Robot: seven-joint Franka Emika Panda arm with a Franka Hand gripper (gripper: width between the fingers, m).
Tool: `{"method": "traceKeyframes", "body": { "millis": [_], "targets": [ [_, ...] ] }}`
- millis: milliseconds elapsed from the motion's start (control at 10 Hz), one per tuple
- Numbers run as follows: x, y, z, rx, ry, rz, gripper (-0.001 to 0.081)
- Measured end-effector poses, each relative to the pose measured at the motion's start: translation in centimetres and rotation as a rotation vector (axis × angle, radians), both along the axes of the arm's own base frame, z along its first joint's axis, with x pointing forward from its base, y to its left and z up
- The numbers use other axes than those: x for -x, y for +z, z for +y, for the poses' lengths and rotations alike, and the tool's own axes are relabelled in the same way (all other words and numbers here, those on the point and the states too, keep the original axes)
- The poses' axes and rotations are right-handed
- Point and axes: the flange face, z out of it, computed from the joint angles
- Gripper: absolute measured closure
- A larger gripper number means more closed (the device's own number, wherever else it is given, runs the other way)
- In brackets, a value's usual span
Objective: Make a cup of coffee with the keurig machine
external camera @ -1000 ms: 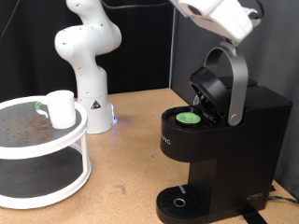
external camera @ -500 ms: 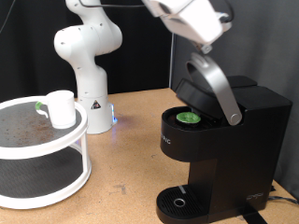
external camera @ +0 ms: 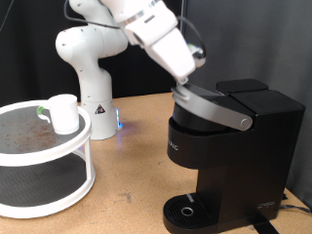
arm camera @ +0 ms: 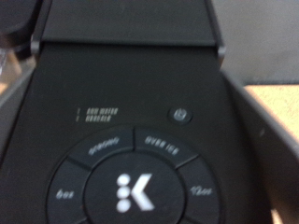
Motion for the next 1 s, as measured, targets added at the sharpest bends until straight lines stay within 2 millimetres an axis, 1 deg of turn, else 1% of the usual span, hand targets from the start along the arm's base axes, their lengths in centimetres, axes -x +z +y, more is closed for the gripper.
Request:
{"method": "traceKeyframes", "body": {
  "millis": [200, 500, 600, 800, 1000],
  "targets": [
    [0.7, -2.3, -0.4, 0.013, 0.016, 0.008, 0.0803],
    [1.1, -4.7, -0.7, 0.034, 0.011, 0.013, 0.0803],
    [1.2, -5.2, -0.8, 0.036, 0.008, 0.013, 0.0803],
    [1.2, -5.3, -0.9, 0.02, -0.007, 0.009, 0.0803],
    [0.9, -4.9, -1.0, -0.061, -0.041, -0.023, 0.0803]
  ]
}}
